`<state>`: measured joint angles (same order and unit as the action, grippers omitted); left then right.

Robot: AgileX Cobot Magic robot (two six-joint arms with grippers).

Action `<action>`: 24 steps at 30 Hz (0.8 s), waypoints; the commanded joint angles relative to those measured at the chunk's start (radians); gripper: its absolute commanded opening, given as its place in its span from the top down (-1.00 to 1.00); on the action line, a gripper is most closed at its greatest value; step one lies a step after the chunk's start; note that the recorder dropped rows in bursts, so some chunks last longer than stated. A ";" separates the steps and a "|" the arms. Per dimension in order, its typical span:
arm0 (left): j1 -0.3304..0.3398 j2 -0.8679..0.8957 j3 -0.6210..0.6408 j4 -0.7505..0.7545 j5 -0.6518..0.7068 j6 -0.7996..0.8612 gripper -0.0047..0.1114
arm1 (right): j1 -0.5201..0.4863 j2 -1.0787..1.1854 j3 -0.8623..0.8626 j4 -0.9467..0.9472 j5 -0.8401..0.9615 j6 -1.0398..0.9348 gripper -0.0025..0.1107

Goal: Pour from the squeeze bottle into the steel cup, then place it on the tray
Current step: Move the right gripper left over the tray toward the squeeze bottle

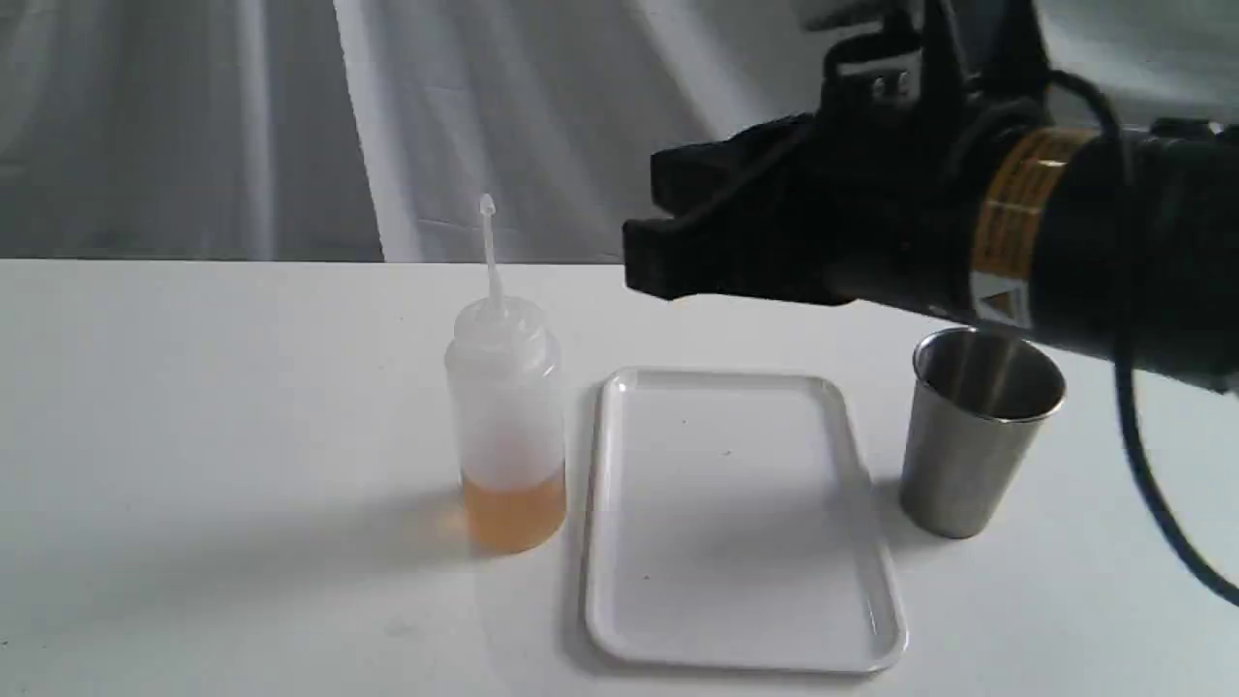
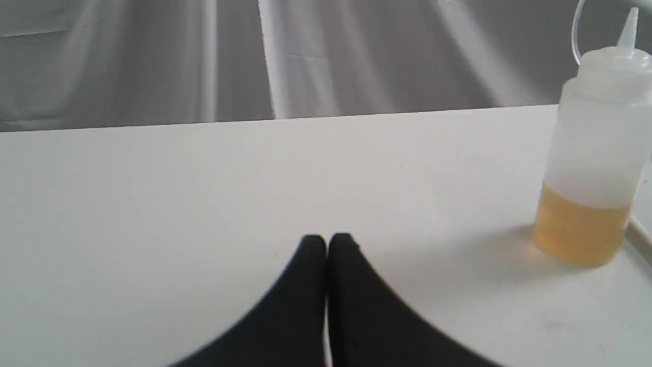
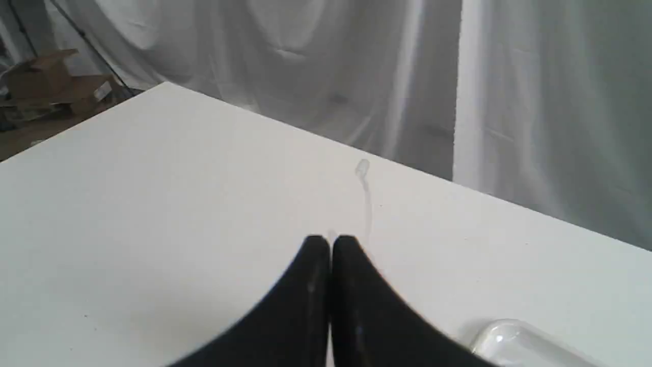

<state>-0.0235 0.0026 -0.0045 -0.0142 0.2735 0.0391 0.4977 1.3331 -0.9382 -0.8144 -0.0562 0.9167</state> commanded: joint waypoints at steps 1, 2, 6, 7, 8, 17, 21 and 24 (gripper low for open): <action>0.002 -0.003 0.004 -0.001 -0.008 -0.005 0.92 | 0.002 0.059 0.000 0.225 -0.055 -0.229 0.96; 0.002 -0.003 0.004 -0.001 -0.008 -0.005 0.92 | 0.002 0.075 0.010 0.329 -0.068 -0.325 0.96; 0.002 -0.003 0.004 -0.001 -0.008 -0.002 0.92 | 0.016 0.118 0.091 0.679 -0.197 -0.716 0.96; 0.002 -0.003 0.004 -0.001 -0.008 -0.002 0.92 | 0.023 0.120 0.118 0.717 -0.257 -0.767 0.96; 0.002 -0.003 0.004 -0.001 -0.008 -0.002 0.92 | 0.028 0.120 0.154 0.744 -0.310 -0.815 0.96; 0.002 -0.003 0.004 -0.001 -0.008 -0.002 0.92 | 0.041 0.188 0.373 0.763 -0.766 -0.937 0.96; 0.002 -0.003 0.004 -0.001 -0.008 -0.005 0.92 | 0.041 0.259 0.372 0.733 -0.745 -0.937 0.96; 0.002 -0.003 0.004 -0.001 -0.008 -0.005 0.92 | 0.041 0.305 0.372 0.729 -0.745 -0.937 0.96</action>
<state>-0.0235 0.0026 -0.0045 -0.0142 0.2735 0.0391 0.5357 1.6232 -0.5746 -0.0711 -0.7864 -0.0124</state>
